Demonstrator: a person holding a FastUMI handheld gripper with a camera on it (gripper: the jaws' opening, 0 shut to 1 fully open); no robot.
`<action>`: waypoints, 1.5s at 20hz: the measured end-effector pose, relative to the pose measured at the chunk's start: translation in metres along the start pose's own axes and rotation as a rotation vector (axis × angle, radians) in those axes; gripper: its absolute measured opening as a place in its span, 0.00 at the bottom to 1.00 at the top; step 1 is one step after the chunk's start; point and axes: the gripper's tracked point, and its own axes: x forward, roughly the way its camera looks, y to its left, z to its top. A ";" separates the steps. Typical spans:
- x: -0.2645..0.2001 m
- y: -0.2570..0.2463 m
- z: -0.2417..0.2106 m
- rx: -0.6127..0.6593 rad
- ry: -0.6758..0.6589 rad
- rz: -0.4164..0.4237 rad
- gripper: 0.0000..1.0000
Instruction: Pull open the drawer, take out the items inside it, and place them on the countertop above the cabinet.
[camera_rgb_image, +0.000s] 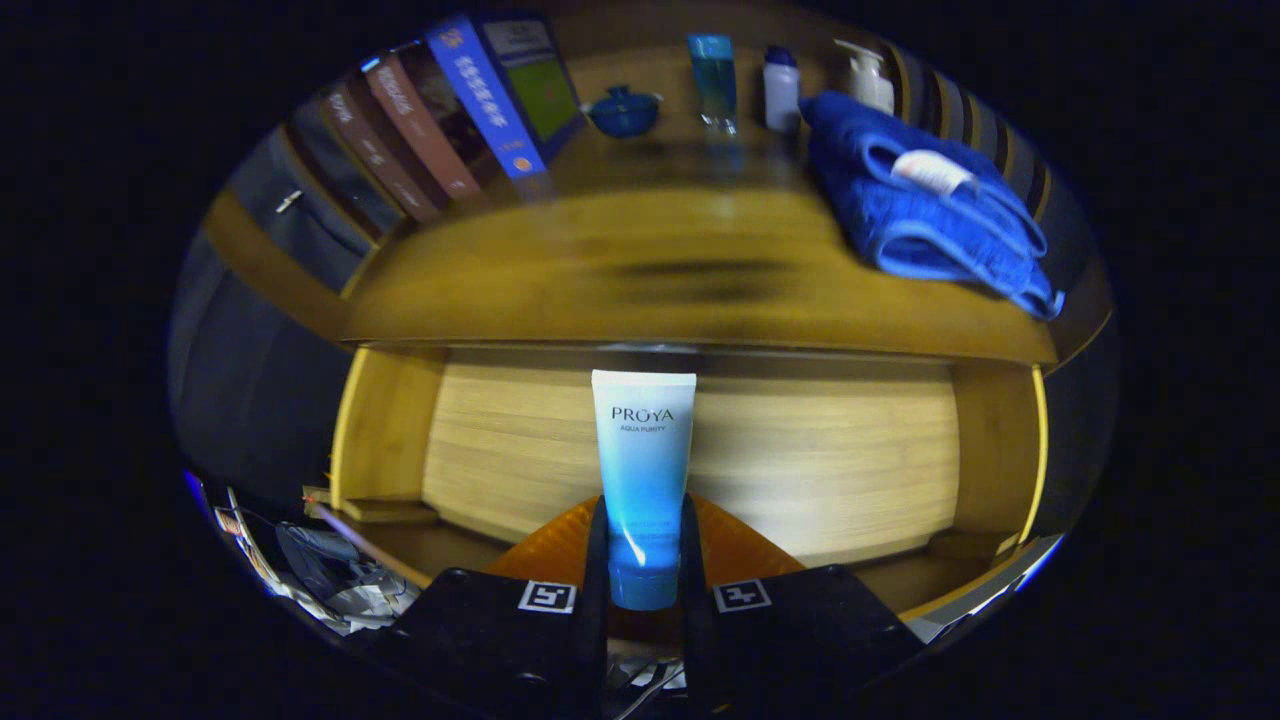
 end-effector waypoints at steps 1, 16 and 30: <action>-0.015 0.006 0.011 -0.007 -0.030 0.006 0.35; 0.053 -0.028 0.136 -0.027 -0.016 -0.179 0.35; 0.049 -0.024 0.155 0.078 -0.126 -0.094 1.00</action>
